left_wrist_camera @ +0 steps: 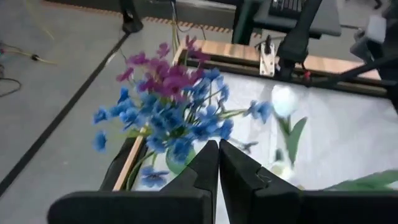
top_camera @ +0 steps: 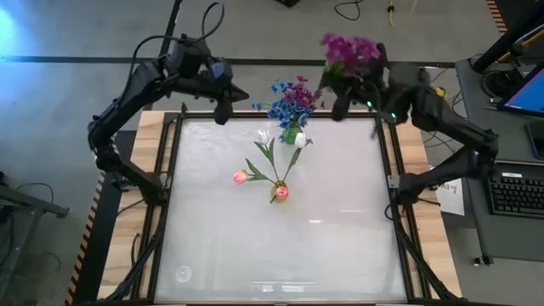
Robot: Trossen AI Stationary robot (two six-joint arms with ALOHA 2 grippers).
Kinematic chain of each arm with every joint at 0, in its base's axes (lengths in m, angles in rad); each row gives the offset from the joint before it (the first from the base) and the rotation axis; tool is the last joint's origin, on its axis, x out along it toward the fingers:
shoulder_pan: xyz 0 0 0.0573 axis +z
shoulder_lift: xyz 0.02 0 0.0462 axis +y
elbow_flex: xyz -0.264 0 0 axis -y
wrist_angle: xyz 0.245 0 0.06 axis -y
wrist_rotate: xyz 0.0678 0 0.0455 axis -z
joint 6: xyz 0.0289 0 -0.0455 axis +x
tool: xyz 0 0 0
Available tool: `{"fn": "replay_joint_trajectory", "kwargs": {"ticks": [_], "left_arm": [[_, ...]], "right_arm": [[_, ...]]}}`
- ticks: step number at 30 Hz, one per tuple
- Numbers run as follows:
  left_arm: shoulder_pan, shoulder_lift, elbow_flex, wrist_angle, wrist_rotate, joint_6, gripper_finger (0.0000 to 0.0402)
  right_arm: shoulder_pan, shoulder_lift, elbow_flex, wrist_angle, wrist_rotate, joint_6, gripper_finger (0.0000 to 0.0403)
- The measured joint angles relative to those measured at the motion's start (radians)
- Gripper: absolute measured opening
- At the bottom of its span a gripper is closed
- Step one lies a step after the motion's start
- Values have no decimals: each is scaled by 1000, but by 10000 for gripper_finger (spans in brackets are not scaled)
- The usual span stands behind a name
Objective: Sort flowers into vase by color
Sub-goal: Put the purple flowers into the green vase
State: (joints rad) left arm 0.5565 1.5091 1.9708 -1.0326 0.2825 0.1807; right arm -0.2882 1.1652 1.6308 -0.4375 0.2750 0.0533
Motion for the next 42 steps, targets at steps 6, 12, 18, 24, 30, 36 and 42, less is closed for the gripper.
{"fn": "replay_joint_trajectory", "kwargs": {"ticks": [6, 12, 18, 24, 30, 36, 42], "left_arm": [[119, -28, -163, 121, 173, 65, 0], [211, -86, -344, 232, 246, 67, 0], [237, -129, -524, 346, 312, 65, 0], [256, -137, -692, 507, 333, 44, 0], [299, -137, -854, 709, 352, -13, 0], [304, -137, -986, 912, 356, -14, 0], [304, -100, -1044, 1067, 354, -24, 0]], "right_arm": [[-189, 2, -15, -33, -183, 75, 13], [-260, -23, -38, -119, -323, 104, 13], [-258, -123, -94, -135, -305, 132, 13], [-259, -210, -228, -127, -193, 201, 13], [-261, -264, -414, 26, -138, 266, 13], [-261, -317, -629, 304, -98, 277, 13], [-264, -322, -782, 466, 15, 289, 13]]}}
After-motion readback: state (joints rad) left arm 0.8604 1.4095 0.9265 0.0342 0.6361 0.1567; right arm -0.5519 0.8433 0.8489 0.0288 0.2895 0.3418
